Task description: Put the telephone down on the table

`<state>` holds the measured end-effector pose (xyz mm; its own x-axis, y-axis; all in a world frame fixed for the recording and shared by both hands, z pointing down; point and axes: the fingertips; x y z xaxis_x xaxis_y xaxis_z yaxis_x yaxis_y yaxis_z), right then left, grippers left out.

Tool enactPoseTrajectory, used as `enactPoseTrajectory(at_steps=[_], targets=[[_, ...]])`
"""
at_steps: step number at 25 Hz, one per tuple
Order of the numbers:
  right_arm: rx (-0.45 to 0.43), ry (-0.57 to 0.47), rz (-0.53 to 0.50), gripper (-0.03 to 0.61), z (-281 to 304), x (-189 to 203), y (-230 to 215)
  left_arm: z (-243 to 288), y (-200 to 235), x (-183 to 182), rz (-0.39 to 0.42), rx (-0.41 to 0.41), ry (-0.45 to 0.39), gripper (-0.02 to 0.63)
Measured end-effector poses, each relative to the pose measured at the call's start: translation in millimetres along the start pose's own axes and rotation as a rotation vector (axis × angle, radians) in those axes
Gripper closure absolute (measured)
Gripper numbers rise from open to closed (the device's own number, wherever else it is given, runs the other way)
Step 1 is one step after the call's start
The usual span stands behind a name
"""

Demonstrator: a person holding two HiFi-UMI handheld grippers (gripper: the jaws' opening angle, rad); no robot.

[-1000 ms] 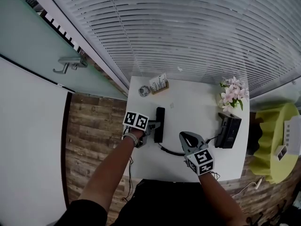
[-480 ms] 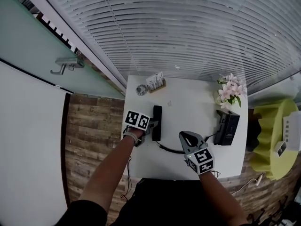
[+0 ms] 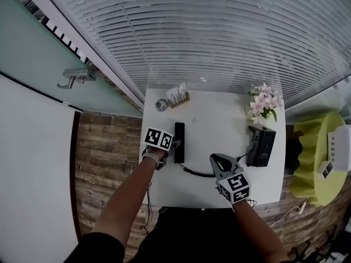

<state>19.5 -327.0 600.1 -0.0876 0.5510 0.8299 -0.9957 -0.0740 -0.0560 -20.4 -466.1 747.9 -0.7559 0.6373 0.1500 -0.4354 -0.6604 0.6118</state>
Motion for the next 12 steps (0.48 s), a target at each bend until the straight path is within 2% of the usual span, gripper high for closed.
enactPoseTrajectory(at_steps=[4,9,12], targets=[[0.014,-0.009,0.001,0.555,-7.2,-0.2,0.4,-1.3,8.5,2.0,0.025,-0.067,0.011,0.491],[0.036,-0.017,-0.003,0.555,-19.8,2.1,2.4,-1.5,9.8,3.0,0.02,-0.078,-0.006,0.491],[0.058,-0.021,-0.001,0.555,-30.7,3.5,3.7,-5.1,11.3,1.3,0.066,-0.127,-0.029,0.491]])
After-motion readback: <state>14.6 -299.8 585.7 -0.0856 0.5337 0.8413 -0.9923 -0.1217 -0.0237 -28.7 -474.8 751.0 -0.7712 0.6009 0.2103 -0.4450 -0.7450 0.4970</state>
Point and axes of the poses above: the fingertips, and each gripper's own axes: z forward along the fingers, y to its left, x out of its underside, and after that the axes turned 11 degrees about -z, right-handed
